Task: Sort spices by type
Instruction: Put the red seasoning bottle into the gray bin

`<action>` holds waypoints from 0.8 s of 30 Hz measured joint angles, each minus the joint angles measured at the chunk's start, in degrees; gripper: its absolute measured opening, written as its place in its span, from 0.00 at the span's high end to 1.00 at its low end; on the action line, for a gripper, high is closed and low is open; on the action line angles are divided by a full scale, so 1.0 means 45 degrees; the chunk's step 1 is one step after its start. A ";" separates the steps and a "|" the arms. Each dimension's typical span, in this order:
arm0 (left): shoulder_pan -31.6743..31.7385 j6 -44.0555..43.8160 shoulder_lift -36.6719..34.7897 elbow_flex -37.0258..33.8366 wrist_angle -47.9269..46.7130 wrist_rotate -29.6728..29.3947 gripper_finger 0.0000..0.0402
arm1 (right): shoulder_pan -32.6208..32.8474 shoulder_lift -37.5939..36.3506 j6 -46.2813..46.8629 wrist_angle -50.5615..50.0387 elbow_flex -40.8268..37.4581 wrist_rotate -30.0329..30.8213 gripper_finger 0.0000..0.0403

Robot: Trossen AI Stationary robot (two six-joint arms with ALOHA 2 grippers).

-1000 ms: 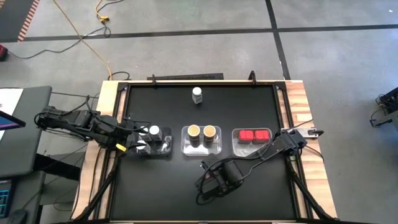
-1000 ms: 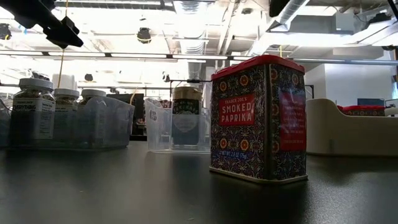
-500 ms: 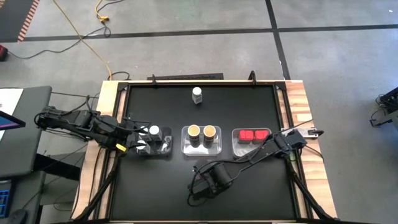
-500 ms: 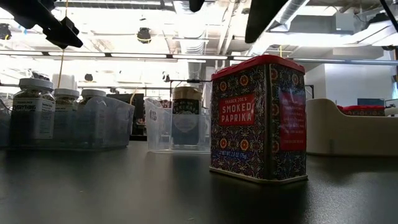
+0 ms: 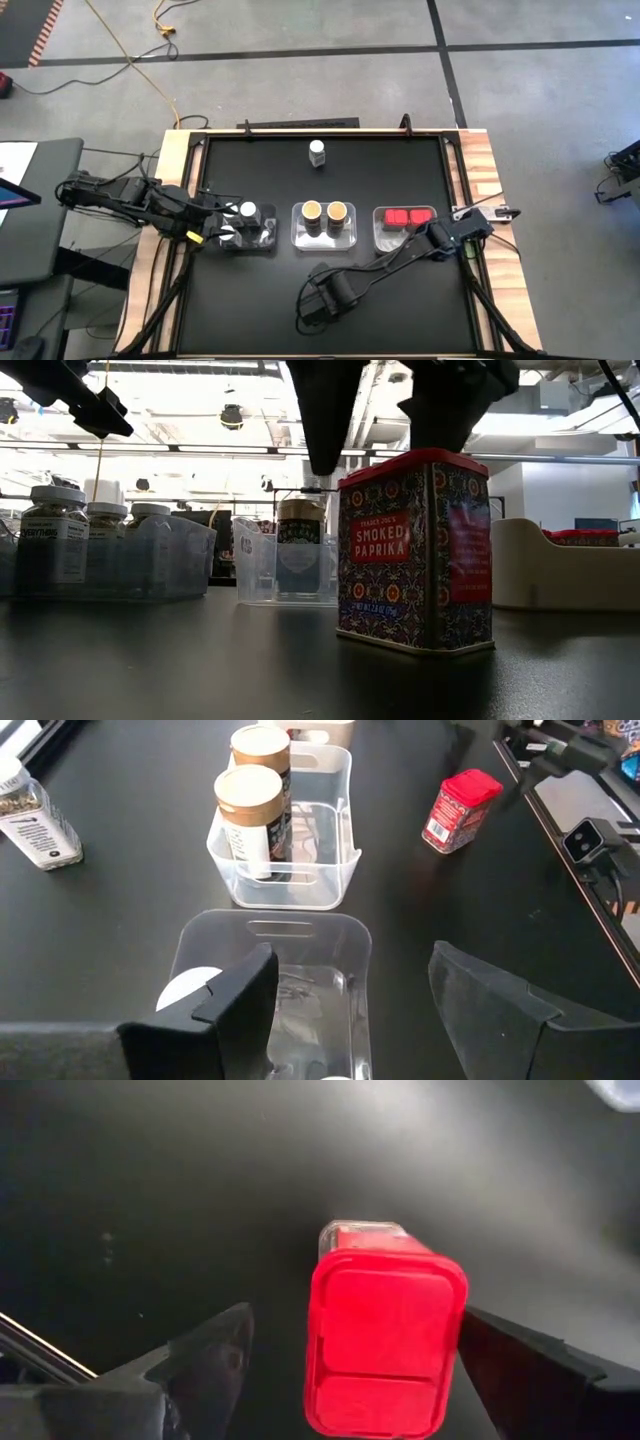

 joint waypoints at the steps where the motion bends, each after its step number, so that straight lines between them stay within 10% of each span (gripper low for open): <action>1: 0.0004 0.0004 0.0000 0.0000 0.0006 0.0000 0.38 | -0.0001 0.0017 -0.0001 0.0004 -0.0003 -0.0050 0.09; 24: 0.0000 -0.0044 0.1118 0.0000 -0.0005 -0.0398 0.38 | 0.0019 0.0427 -0.0266 -0.0189 -0.0015 -0.1338 0.40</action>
